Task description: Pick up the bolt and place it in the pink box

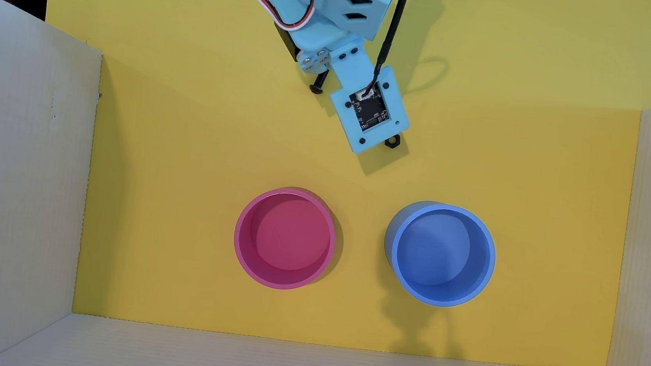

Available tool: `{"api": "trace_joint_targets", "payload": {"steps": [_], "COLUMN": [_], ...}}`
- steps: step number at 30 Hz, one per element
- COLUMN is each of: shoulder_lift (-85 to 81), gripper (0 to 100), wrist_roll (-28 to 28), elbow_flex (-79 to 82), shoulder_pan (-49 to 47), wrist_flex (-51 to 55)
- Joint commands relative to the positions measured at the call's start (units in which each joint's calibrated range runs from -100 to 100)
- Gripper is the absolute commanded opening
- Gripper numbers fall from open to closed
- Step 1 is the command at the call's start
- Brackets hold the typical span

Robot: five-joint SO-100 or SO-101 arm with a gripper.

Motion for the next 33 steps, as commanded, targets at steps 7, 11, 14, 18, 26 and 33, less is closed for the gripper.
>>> {"api": "trace_joint_targets", "payload": {"steps": [7,11,14,18,26,33], "shoulder_lift": [0.13,0.13,0.13,0.13,0.21,0.21], "gripper": [3,13,18,18,18,18], "wrist_roll": [-0.11,-0.32,-0.32,-0.16,-0.27,-0.27], "elbow_flex": [-0.11,0.71,1.25,2.43,3.78,5.23], "shoulder_pan": [-0.44,-2.06,-3.24,-2.94,-2.5,-2.5], "wrist_flex": [-0.67,-0.67,-2.13,-2.56,-4.1,-4.19]}}
